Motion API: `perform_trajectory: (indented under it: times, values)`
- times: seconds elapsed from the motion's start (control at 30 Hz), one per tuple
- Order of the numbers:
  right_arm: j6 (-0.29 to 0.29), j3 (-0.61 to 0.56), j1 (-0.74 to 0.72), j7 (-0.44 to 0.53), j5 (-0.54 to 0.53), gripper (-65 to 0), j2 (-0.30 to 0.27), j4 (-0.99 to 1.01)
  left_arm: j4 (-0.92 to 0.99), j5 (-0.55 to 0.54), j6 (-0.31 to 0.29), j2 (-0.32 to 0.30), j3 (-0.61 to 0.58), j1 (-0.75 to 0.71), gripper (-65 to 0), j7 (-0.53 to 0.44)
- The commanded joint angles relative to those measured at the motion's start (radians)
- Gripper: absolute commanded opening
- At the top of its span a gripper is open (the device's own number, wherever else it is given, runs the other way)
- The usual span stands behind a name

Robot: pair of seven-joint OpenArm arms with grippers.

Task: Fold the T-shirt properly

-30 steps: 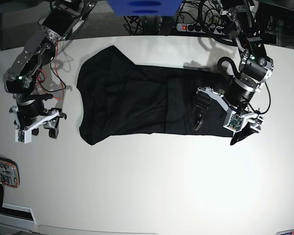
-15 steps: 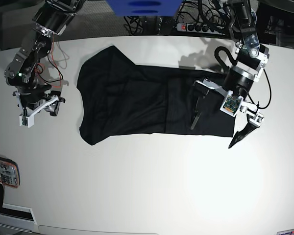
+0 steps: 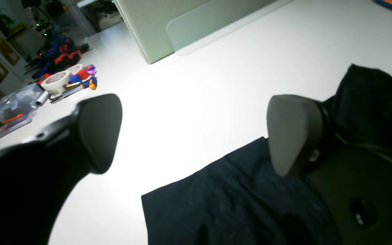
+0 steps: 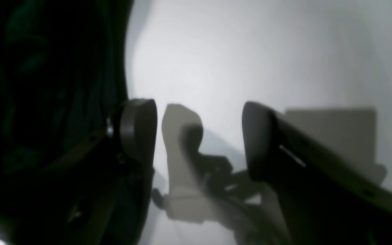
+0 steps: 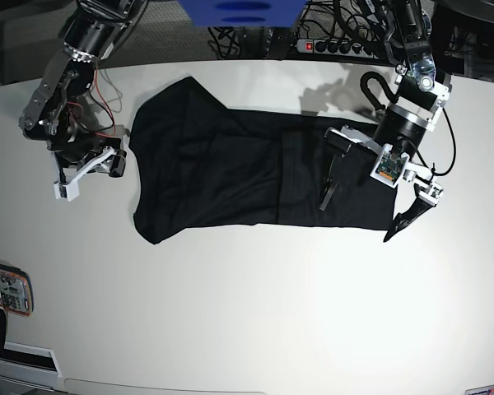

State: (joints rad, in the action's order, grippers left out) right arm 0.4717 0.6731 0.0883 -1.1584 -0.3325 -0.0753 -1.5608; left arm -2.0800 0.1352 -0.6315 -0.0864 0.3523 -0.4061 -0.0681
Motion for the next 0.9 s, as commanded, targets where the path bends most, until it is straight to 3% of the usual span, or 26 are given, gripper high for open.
perform_trajectory:
  times: [0.0,0.17,0.33,0.47,0.67,0.73,0.87]
  values:
    - [0.005,-0.019,-0.012,0.013,-0.012,-26.8,-0.01,-0.011,-0.018,-0.018,0.008,-0.003,0.003,0.002,-0.2,-0.031]
    - [0.003,-0.126,-0.005,0.094,-0.009,-26.8,-0.01,-0.028,-0.018,-0.019,0.008,-0.003,0.0,0.002,-0.2,-0.029]
    - [0.002,-0.206,0.067,0.203,0.037,-26.8,-0.013,-0.171,-0.011,-0.015,0.008,-0.003,0.006,0.002,-0.2,-0.022]
    - [0.0,-0.211,0.07,0.219,0.091,-26.8,-0.013,-0.241,-0.006,-0.015,0.008,-0.003,0.006,0.002,-0.3,-0.022]
    - [0.005,-0.209,0.018,0.229,0.079,-26.8,-0.013,-0.12,-0.006,-0.015,0.008,-0.003,0.006,0.002,-0.3,-0.022]
    - [0.045,-0.181,0.015,0.229,0.037,-26.8,-0.013,-0.085,-0.006,-0.015,0.008,-0.003,0.006,0.002,-0.3,-0.022]
    - [0.21,-0.072,0.015,0.22,-0.153,-26.8,-0.013,-0.033,-0.004,-0.015,0.008,-0.003,0.006,0.002,-0.3,-0.022]
